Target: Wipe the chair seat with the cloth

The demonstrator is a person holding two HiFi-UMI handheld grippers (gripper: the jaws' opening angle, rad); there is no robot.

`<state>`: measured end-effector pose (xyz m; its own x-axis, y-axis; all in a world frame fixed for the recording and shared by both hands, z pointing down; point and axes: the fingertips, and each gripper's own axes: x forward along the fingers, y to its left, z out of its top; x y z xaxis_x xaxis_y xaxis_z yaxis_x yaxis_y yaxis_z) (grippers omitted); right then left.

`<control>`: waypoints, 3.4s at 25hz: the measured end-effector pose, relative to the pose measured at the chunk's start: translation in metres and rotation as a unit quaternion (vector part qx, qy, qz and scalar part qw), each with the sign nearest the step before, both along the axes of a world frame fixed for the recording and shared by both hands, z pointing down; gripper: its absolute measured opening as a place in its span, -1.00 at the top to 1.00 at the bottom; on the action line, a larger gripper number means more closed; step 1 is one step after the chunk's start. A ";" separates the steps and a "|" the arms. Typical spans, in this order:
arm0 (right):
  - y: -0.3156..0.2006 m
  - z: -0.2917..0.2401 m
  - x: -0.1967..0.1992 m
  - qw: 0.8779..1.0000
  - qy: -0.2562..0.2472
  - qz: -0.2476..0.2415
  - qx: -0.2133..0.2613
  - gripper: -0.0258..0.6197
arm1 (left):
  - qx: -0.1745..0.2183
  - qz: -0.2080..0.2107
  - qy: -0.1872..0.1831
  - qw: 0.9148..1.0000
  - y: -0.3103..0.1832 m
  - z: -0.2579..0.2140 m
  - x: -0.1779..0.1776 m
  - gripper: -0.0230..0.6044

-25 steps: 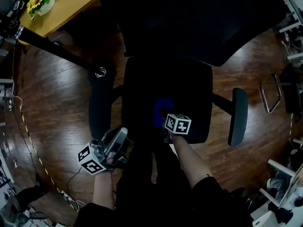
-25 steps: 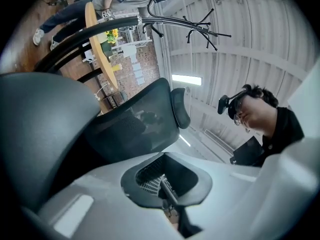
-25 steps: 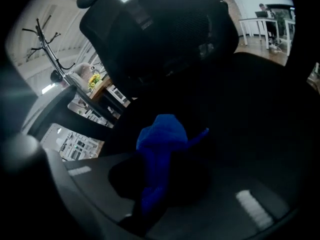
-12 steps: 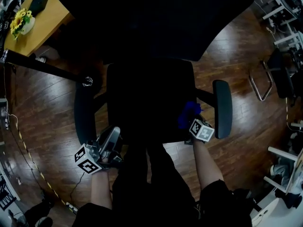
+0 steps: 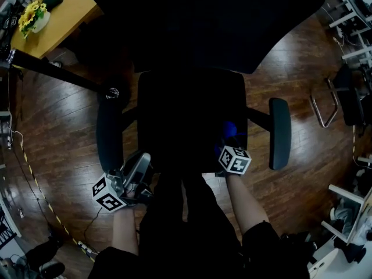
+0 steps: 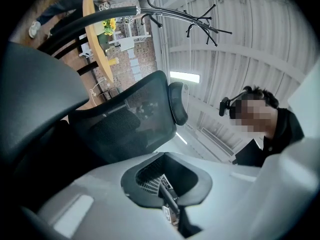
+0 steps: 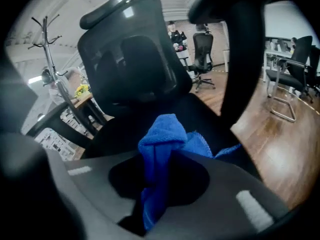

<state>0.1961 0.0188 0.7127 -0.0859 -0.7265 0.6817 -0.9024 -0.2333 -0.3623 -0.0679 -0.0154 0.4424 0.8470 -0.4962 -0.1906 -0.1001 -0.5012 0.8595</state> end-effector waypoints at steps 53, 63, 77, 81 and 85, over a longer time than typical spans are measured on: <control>0.087 0.015 0.037 0.997 -0.052 0.054 -0.036 0.73 | 0.020 0.079 0.028 0.996 -0.001 -0.031 0.054 0.95; -0.003 -0.262 -0.057 0.952 -0.184 -0.068 0.237 0.73 | 0.103 0.079 0.039 0.991 0.002 -0.139 0.054 0.95; 0.055 -0.507 -0.069 0.856 -0.236 -0.122 0.443 0.73 | 0.164 0.125 0.099 0.974 0.066 -0.251 0.059 0.95; 0.056 -0.507 -0.081 0.860 -0.214 -0.136 0.443 0.73 | 0.171 0.125 0.102 0.972 0.067 -0.255 0.056 0.95; 0.055 -0.510 -0.089 0.858 -0.211 -0.145 0.446 0.73 | 0.178 0.120 0.105 0.971 0.061 -0.260 0.052 0.95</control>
<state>0.1070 0.0734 0.2031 -0.4528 -0.8497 -0.2702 -0.6209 0.5180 -0.5883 -0.0159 0.0460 0.1820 0.8542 -0.1599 -0.4947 0.2151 -0.7577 0.6162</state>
